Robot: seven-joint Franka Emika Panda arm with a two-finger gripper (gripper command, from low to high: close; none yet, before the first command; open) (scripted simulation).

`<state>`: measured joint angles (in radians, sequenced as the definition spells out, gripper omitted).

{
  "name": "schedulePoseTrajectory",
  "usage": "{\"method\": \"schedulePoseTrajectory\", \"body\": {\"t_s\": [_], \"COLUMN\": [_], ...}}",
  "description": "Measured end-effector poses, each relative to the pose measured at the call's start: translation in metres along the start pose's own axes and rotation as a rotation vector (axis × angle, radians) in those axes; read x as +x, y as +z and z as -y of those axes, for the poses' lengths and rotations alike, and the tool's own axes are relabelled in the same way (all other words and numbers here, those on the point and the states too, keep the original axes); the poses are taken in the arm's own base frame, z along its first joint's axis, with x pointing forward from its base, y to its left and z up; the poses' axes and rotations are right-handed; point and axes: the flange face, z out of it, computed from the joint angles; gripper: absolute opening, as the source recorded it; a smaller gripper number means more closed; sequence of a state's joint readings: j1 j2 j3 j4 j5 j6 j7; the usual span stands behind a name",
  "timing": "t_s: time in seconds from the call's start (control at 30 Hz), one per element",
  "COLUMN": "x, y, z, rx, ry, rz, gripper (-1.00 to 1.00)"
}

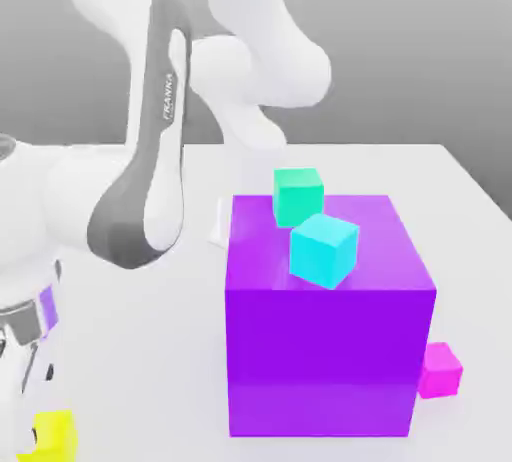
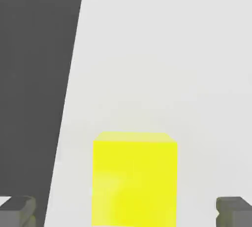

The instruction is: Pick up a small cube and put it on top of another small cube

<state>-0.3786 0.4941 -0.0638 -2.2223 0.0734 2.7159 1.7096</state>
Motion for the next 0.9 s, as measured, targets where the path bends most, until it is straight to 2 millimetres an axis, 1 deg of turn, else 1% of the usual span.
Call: {"method": "schedulePoseTrajectory", "body": {"t_s": [0.03, 0.2, 0.23, 0.27, 0.33, 0.4, 0.43, 0.53, 0.67, 0.7, 0.8, 0.9], "x": [0.0, 0.0, 0.0, 0.0, 0.0, 0.0, -0.005, -0.03, -0.063, -0.074, -0.098, -0.108], "y": [0.012, 0.012, 0.018, 0.014, -0.008, -0.035, -0.049, -0.087, -0.135, -0.147, -0.179, -0.209], "z": [-0.001, 0.0, -0.001, -0.001, 0.0, -0.001, -0.003, -0.019, -0.047, -0.057, -0.087, -0.114], "rx": [-0.001, 0.002, 0.001, 0.0, 0.001, 0.0, 0.001, 0.001, 0.002, 0.002, 0.002, 0.0], "ry": [0.001, 0.001, 0.002, 0.002, 0.002, 0.001, -0.032, -0.198, -0.438, -0.507, -0.698, -0.864], "rz": [0.0, 0.0, 0.0, 0.0, 0.0, 0.0, -0.002, -0.011, -0.022, -0.024, -0.029, -0.032], "gripper": [-1.0, -1.0, -1.0, -1.0, -1.0, -1.0, -1.0, -1.0, -1.0, -1.0, -1.0, -1.0]}}
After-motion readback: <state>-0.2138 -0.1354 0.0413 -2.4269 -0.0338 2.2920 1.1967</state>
